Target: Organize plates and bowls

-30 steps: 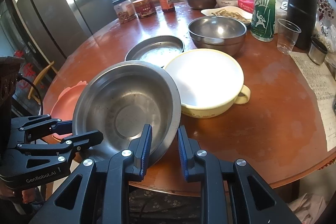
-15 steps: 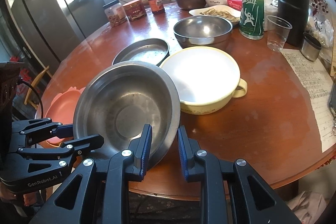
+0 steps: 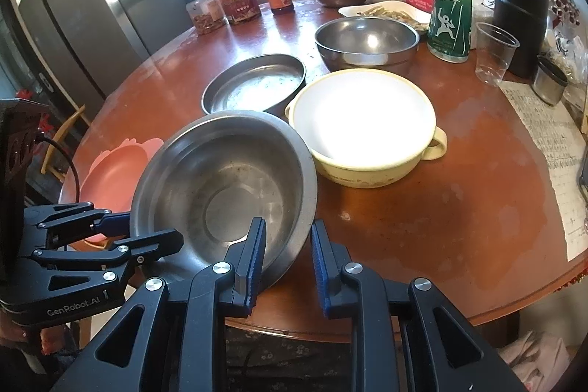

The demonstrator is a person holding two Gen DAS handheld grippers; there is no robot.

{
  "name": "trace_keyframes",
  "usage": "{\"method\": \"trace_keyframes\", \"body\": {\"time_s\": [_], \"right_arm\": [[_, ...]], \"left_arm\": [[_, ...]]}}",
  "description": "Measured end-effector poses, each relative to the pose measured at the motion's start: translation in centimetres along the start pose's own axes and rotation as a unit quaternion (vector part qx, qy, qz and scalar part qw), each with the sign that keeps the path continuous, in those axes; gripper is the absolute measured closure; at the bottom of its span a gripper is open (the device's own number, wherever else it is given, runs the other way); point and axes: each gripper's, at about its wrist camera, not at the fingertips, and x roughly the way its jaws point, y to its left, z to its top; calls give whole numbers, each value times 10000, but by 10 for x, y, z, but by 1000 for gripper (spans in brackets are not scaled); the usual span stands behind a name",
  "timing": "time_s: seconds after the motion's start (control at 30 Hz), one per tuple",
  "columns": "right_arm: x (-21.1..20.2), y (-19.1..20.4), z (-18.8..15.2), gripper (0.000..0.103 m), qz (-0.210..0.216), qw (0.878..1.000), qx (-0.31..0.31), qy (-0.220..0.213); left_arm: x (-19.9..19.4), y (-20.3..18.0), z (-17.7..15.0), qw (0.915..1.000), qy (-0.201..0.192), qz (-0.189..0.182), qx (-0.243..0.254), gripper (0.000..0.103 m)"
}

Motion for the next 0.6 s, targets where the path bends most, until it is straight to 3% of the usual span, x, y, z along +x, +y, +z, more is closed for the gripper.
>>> {"method": "trace_keyframes", "body": {"time_s": [0.6], "right_arm": [[-2,-2,3,74,-46,9999,153,8]], "left_arm": [[3,1,4,9998,-34,-205,-10,65]]}}
